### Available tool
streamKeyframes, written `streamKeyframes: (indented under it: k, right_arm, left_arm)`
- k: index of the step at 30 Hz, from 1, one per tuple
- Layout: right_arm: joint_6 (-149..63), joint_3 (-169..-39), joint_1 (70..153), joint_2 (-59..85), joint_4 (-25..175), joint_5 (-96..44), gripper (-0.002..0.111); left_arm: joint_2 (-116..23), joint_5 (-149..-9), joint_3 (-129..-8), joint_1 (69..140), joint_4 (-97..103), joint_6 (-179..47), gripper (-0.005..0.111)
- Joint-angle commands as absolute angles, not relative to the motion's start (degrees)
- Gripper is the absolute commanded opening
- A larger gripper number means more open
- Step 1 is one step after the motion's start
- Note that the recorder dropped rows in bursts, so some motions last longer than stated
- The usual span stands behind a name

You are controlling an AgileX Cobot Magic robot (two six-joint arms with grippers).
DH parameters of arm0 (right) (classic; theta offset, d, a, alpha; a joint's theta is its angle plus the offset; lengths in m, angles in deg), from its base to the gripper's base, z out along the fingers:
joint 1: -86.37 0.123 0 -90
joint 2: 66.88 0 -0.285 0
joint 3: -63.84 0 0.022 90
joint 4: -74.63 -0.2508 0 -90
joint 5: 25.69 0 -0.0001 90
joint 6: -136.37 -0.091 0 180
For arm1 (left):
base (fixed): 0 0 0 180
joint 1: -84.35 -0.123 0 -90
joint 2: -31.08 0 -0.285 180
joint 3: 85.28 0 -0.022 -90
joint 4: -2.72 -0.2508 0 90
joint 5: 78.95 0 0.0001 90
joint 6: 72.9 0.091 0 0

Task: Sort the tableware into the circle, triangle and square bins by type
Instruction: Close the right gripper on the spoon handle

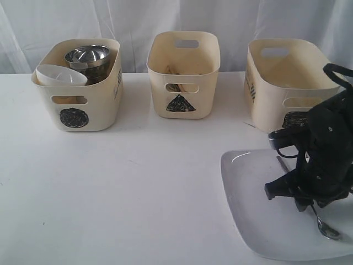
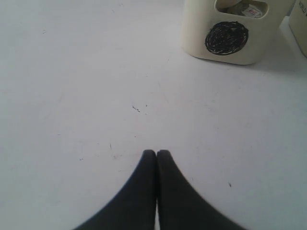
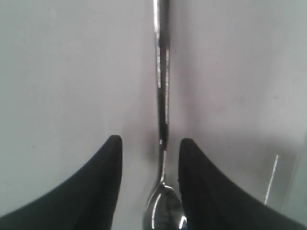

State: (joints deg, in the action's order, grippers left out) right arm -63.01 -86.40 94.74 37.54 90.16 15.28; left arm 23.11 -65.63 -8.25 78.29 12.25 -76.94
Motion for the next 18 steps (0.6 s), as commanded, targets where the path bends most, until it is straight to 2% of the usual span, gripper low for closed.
streamKeyframes:
  k: [1,18]
  right_arm:
    - [-63.1,-86.2,92.6,37.1,90.5,14.9,0.038]
    - [-62.9,-86.2,92.1,37.1,91.1,9.0,0.038]
  left_arm:
    - [23.3,-65.6,-8.1,78.3,12.9,-76.9,0.0]
    - [23.3,-65.6,-8.1,78.3,12.9,-76.9,0.0]
